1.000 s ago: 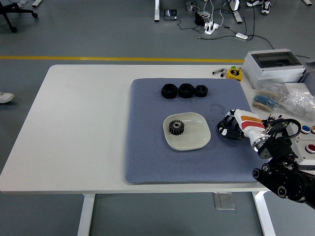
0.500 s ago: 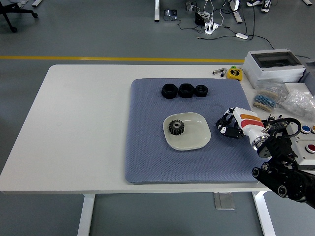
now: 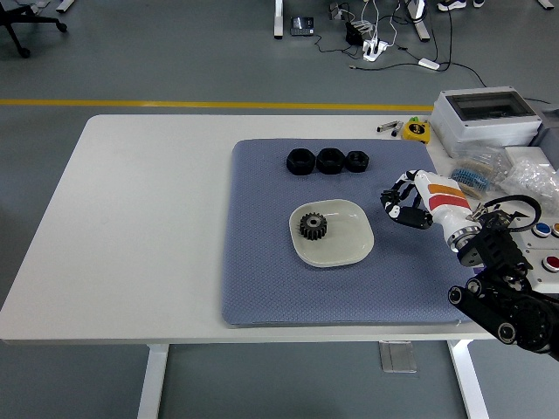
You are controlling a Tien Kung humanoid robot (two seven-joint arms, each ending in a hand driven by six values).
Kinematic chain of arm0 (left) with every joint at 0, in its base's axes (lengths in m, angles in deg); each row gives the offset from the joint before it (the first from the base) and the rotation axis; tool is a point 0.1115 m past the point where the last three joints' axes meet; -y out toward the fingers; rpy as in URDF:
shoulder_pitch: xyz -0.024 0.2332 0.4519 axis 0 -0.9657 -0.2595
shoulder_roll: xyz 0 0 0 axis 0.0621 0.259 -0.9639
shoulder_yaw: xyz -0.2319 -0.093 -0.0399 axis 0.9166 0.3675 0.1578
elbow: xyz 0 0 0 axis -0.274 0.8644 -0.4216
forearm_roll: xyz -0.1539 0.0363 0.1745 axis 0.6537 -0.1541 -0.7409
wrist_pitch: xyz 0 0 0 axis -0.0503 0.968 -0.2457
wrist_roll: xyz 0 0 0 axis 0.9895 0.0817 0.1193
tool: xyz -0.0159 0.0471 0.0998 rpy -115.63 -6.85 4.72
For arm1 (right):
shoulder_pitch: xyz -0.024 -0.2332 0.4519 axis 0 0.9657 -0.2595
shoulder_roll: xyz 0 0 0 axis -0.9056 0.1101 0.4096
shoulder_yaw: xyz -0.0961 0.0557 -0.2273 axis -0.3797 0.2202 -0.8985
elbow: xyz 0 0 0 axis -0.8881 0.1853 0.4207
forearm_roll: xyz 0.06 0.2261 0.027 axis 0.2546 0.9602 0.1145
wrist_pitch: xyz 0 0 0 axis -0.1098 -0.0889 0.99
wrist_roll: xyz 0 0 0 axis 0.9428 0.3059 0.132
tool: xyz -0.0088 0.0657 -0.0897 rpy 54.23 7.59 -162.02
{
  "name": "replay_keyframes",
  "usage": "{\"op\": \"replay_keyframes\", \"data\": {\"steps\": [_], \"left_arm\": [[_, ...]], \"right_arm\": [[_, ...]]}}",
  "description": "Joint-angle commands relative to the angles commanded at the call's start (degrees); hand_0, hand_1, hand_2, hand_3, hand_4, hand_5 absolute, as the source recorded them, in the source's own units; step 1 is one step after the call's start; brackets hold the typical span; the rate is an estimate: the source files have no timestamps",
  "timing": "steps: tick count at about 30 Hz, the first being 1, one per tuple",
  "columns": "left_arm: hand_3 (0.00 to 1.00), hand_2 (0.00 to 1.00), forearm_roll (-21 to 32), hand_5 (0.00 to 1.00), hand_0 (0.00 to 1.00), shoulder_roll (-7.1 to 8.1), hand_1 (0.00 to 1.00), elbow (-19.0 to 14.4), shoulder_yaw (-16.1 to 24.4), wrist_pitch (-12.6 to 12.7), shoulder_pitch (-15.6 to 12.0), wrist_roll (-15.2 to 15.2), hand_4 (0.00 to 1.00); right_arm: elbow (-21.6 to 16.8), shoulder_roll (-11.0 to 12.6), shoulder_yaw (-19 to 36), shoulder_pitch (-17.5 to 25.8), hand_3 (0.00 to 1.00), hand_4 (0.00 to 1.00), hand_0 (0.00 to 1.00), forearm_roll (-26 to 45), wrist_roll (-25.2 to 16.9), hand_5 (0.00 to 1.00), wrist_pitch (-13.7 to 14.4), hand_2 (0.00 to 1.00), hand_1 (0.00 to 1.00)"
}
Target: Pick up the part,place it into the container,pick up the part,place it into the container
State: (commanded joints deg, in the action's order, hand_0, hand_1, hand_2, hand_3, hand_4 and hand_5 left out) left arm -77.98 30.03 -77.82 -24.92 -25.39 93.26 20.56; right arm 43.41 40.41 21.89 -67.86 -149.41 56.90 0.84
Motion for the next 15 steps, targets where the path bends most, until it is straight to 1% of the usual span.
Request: {"op": "replay_keyframes", "data": {"steps": [3,6,11,15], "left_arm": [[0.641,0.735,-0.08,0.66,0.69,-0.02,0.7,0.03,0.09,0.01,-0.02,0.01,0.666],[0.642,0.735,-0.13,0.658,0.691,-0.04,0.699,0.04,0.13,0.02,-0.02,0.01,0.666],[0.642,0.735,-0.26,0.659,0.69,-0.07,0.699,0.04,0.19,0.0,0.02,0.07,0.666],[0.642,0.735,-0.15,0.659,0.69,-0.02,0.699,0.04,0.19,0.02,0.03,0.07,0.666]], "right_arm": [[-4.19,0.72,0.54,0.54,0.507,0.67,0.16,-2.03,0.34,0.484,0.13,0.452,0.321],[-8.31,1.14,0.65,1.2,0.506,0.663,0.161,-3.74,0.46,0.477,-0.41,0.452,0.322],[-11.67,0.92,-0.13,1.66,0.508,0.665,0.17,-6.32,1.31,0.478,-2.84,0.46,0.334],[-12.63,0.59,-1.39,1.43,0.508,0.665,0.17,-6.23,-0.39,0.478,-4.79,0.46,0.334]]}}
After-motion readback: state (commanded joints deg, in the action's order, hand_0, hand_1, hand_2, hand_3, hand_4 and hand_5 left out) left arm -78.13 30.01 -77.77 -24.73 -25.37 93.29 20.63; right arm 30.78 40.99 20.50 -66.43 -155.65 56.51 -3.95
